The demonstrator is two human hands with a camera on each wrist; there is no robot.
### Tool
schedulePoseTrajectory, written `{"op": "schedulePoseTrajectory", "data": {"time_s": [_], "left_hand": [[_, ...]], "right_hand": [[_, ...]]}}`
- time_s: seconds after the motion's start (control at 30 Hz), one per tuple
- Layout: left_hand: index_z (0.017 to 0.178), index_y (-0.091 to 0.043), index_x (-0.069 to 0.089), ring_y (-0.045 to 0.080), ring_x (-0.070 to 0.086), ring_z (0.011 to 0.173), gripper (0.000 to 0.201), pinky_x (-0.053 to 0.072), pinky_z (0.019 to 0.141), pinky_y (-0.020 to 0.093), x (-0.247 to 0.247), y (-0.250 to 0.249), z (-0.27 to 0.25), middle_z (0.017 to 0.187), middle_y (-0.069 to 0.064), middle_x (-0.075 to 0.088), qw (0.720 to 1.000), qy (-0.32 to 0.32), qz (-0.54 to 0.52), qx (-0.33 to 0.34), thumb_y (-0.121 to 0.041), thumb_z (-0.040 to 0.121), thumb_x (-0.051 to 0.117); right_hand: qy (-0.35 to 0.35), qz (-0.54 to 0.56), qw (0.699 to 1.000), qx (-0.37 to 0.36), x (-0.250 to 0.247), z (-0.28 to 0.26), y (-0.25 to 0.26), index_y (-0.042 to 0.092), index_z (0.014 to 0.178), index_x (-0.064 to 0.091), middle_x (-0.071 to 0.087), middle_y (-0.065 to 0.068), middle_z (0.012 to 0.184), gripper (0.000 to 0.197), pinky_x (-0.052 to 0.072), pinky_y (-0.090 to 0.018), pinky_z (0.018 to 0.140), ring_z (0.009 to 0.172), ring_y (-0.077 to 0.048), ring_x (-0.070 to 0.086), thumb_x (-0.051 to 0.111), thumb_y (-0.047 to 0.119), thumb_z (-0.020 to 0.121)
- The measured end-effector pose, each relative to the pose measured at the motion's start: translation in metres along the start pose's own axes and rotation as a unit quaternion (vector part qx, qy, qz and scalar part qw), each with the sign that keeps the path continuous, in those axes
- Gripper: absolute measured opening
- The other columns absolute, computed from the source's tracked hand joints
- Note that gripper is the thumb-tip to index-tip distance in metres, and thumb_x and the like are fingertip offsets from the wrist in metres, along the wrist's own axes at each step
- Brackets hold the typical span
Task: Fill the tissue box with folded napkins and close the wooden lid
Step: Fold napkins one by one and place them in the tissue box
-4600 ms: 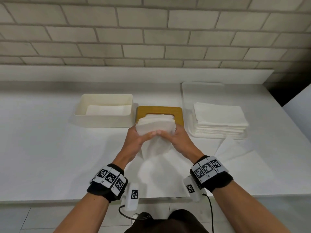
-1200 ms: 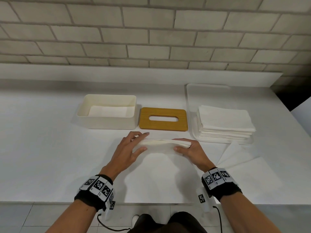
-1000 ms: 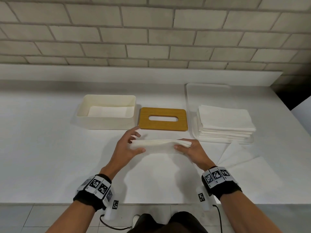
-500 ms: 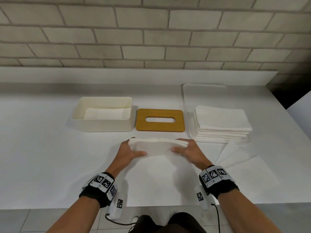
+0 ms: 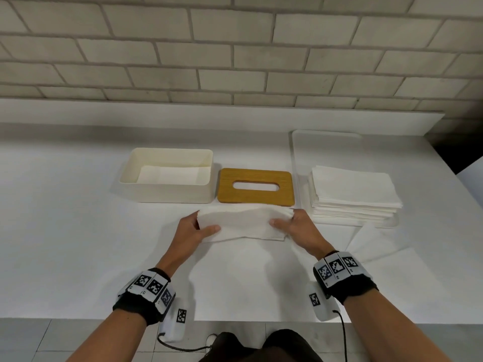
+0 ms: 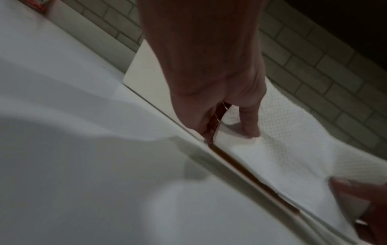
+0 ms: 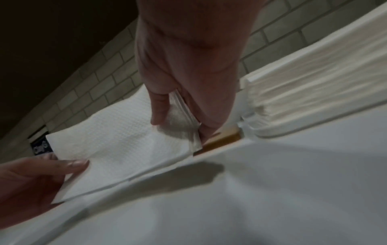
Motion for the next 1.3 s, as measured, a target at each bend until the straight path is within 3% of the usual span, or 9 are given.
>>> {"op": "schedulePoseTrajectory", "data": {"time_s": [0.1, 0.2, 0.33, 0.5, 0.77, 0.9, 1.07, 1.17, 1.3], "left_hand": [[0.096, -0.017, 0.07, 0.001, 0.07, 0.075, 0.027, 0.055, 0.067, 0.015, -0.035, -0.027, 0.007, 0.082, -0.012, 0.076, 0.998, -0.053, -0.03, 0.021, 0.002, 0.076, 0.075], [0.1, -0.01, 0.068, 0.001, 0.07, 0.073, 0.029, 0.055, 0.066, 0.016, -0.077, -0.066, 0.019, 0.082, -0.011, 0.075, 0.993, -0.1, -0.045, 0.052, 0.005, 0.075, 0.074], [0.096, -0.01, 0.068, 0.001, 0.068, 0.067, 0.028, 0.053, 0.063, 0.016, -0.139, -0.105, 0.046, 0.076, -0.013, 0.074, 0.984, -0.162, -0.016, 0.069, 0.004, 0.074, 0.076], [0.105, 0.0, 0.068, 0.027, 0.067, 0.088, 0.038, 0.055, 0.078, 0.035, -0.195, -0.099, 0.088, 0.105, 0.011, 0.071, 0.973, -0.215, 0.089, -0.001, -0.004, 0.07, 0.082], [0.099, 0.005, 0.067, 0.036, 0.062, 0.103, 0.035, 0.048, 0.08, 0.036, -0.187, -0.072, 0.121, 0.107, 0.02, 0.068, 0.918, -0.154, 0.358, -0.076, -0.014, 0.073, 0.081], [0.108, 0.002, 0.064, 0.034, 0.061, 0.106, 0.042, 0.042, 0.076, 0.031, -0.181, -0.056, 0.129, 0.113, 0.018, 0.066, 0.904, -0.125, 0.393, -0.113, -0.014, 0.073, 0.081], [0.121, 0.003, 0.053, 0.037, 0.056, 0.115, 0.057, 0.047, 0.09, 0.037, -0.174, -0.047, 0.128, 0.123, 0.02, 0.057, 0.883, -0.108, 0.434, -0.141, -0.016, 0.075, 0.08], [0.117, 0.003, 0.053, 0.037, 0.055, 0.114, 0.042, 0.047, 0.087, 0.036, -0.165, -0.056, 0.128, 0.124, 0.019, 0.055, 0.857, -0.119, 0.489, -0.106, -0.014, 0.082, 0.069], [0.121, -0.003, 0.053, 0.034, 0.055, 0.115, 0.036, 0.045, 0.087, 0.037, -0.144, -0.054, 0.127, 0.125, 0.015, 0.056, 0.832, -0.083, 0.536, -0.117, -0.023, 0.092, 0.054]], "right_hand": [[-0.012, -0.011, 0.999, -0.033, 0.01, 0.012, 0.047, 0.014, 0.107, 0.068, 0.072, 0.006, 0.097, 0.018, 0.056, -0.028, 0.08, 0.092, -0.014, 0.069, 0.067, 0.016, 0.089], [-0.036, -0.024, 0.997, -0.066, 0.028, 0.032, 0.098, 0.02, 0.087, 0.068, 0.07, 0.018, 0.079, 0.005, 0.054, -0.015, 0.064, 0.074, 0.005, 0.068, 0.068, 0.015, 0.088], [-0.074, -0.011, 0.99, -0.123, 0.064, 0.067, 0.164, 0.004, 0.111, 0.068, 0.071, -0.011, 0.111, 0.025, 0.058, -0.038, 0.087, 0.1, -0.023, 0.069, 0.068, 0.006, 0.085], [-0.099, -0.121, 0.984, -0.089, 0.114, 0.111, 0.179, -0.001, 0.103, 0.066, 0.07, -0.016, 0.106, 0.02, 0.056, -0.045, 0.087, 0.098, -0.032, 0.067, 0.064, 0.001, 0.083], [-0.072, -0.341, 0.937, -0.028, 0.155, 0.126, 0.162, 0.001, 0.126, 0.048, 0.052, -0.021, 0.127, 0.034, 0.044, -0.038, 0.091, 0.115, -0.038, 0.053, 0.041, -0.001, 0.093], [-0.053, -0.407, 0.912, -0.028, 0.17, 0.126, 0.161, -0.001, 0.121, 0.051, 0.052, -0.019, 0.129, 0.029, 0.043, -0.038, 0.095, 0.118, -0.035, 0.053, 0.041, -0.001, 0.094], [-0.059, -0.456, 0.887, -0.048, 0.181, 0.122, 0.169, -0.004, 0.127, 0.048, 0.051, -0.019, 0.131, 0.034, 0.044, -0.037, 0.099, 0.12, -0.033, 0.052, 0.044, -0.001, 0.093], [-0.064, -0.473, 0.875, -0.083, 0.194, 0.12, 0.175, -0.007, 0.137, 0.038, 0.041, -0.021, 0.137, 0.047, 0.045, -0.036, 0.096, 0.123, -0.034, 0.047, 0.051, 0.007, 0.093], [0.064, -0.503, 0.86, -0.053, 0.219, 0.125, 0.152, 0.012, 0.14, 0.041, 0.052, -0.016, 0.128, 0.042, 0.041, -0.039, 0.083, 0.12, -0.035, 0.05, 0.028, 0.016, 0.1]]}}
Point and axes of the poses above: each hand's wrist, its own z-axis towards the middle knuckle, its own x-axis out of the palm, y = z × x, the point moved 10 cm from there along z, towards the middle knuckle
